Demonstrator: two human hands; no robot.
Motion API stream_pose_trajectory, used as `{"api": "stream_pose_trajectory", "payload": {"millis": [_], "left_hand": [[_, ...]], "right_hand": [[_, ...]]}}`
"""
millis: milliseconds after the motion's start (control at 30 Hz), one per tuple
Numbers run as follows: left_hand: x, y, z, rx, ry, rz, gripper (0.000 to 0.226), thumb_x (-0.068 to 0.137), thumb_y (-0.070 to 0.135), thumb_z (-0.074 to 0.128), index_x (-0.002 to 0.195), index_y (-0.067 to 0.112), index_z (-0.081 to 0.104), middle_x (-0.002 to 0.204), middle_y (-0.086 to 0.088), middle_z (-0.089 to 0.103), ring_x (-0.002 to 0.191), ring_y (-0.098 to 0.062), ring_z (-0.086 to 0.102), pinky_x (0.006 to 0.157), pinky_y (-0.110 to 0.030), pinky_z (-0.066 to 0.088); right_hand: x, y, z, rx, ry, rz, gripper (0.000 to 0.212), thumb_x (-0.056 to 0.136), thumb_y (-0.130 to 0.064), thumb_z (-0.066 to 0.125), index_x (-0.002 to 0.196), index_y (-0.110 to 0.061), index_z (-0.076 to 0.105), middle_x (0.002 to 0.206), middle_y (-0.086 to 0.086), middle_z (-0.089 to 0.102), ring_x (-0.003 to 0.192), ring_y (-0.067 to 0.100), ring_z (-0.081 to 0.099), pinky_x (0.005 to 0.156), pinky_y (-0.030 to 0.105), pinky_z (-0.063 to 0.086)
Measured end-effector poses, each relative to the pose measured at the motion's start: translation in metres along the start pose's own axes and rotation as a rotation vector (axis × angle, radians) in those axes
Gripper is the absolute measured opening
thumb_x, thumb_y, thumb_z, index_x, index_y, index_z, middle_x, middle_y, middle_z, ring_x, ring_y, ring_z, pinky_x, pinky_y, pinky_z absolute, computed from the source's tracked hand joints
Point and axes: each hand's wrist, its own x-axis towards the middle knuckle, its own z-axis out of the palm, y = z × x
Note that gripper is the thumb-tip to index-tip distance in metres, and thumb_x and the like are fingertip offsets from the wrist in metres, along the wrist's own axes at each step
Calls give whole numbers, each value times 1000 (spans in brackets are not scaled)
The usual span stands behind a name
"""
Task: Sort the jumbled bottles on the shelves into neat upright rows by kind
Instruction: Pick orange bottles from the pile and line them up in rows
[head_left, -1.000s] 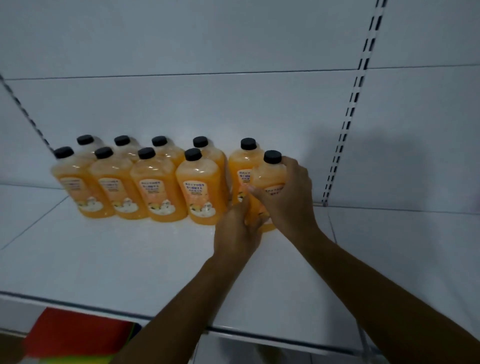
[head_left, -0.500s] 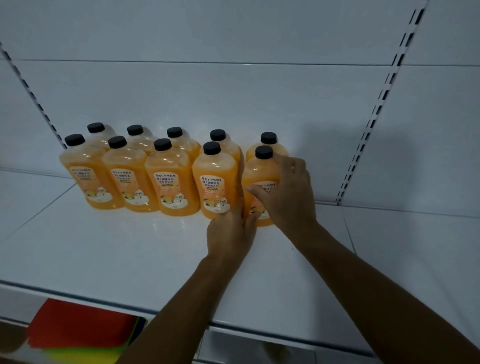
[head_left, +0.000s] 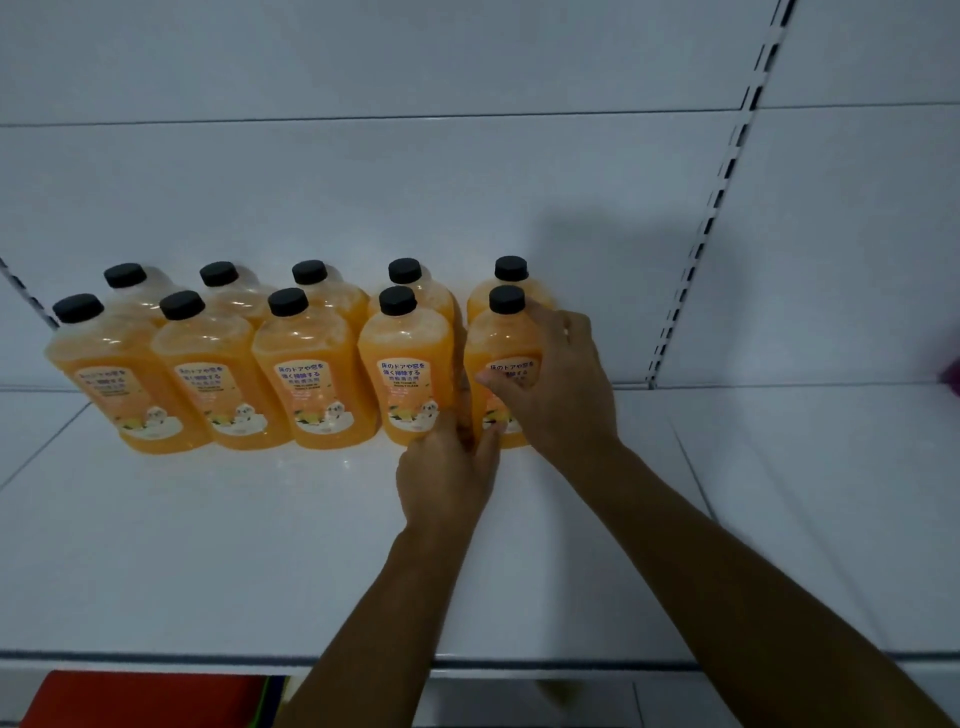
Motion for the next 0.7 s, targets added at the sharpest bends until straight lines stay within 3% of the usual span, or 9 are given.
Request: {"api": "stream_pose_trajectory", "payload": {"millis": [133, 200, 300, 500, 567, 633, 700], "left_hand": [[2, -3, -1, -54, 6, 50, 30, 89, 46, 62, 79, 17, 67, 71, 4, 66, 62, -13, 60, 59, -21, 46], [-1, -6, -1, -60, -15, 94, 23, 91, 36, 63, 79, 19, 72, 73, 4, 69, 61, -10, 57, 54, -15, 37], [-4, -9, -2, -42, -1, 171, 17, 92, 28, 62, 84, 19, 74, 83, 0, 67, 66, -12, 51, 55, -18, 32], [-8, -11, -3, 14, -24, 242, 18, 89, 27, 62, 73, 25, 67, 64, 6, 65, 52, -12, 54, 48, -17, 34], [-14, 0, -4, -3, -39, 344, 14, 90, 28, 63, 77, 26, 69, 68, 8, 67, 55, -13, 58, 49, -19, 40], [-22, 23, 0, -15, -112, 414, 12, 91, 32, 62, 89, 26, 71, 82, 10, 70, 70, -11, 63, 59, -22, 47], [-31, 53, 14, 0, -205, 445, 23, 92, 40, 59, 108, 26, 68, 99, 12, 68, 87, -6, 62, 70, -21, 47]], "right_hand": [[-3, -5, 3, 0, 17, 40, 81, 79, -52, 68, 146, -27, 30, 137, 8, 37, 119, 28, 48, 85, 42, 50], [-6, -7, 4, -2, 27, 54, 81, 80, -51, 68, 146, -27, 29, 137, 7, 37, 119, 28, 48, 85, 41, 50], [-8, -10, 5, -18, 25, 67, 81, 81, -50, 67, 147, -28, 26, 137, 7, 37, 119, 28, 47, 85, 42, 50], [-21, -3, -15, -112, -67, 9, 94, 82, -62, 58, 151, -40, -1, 142, 7, 34, 121, 29, 47, 85, 46, 51], [-27, 14, -35, -142, -64, 3, 92, 82, -68, 53, 151, -39, -1, 147, 5, 32, 126, 27, 45, 88, 44, 49], [-31, 39, -60, -159, -54, 26, 89, 83, -68, 51, 152, -36, 3, 149, 3, 32, 129, 25, 43, 91, 42, 47], [-36, 70, -89, -163, -43, 78, 85, 86, -62, 54, 152, -31, 11, 149, 3, 34, 129, 24, 43, 95, 41, 48]]}}
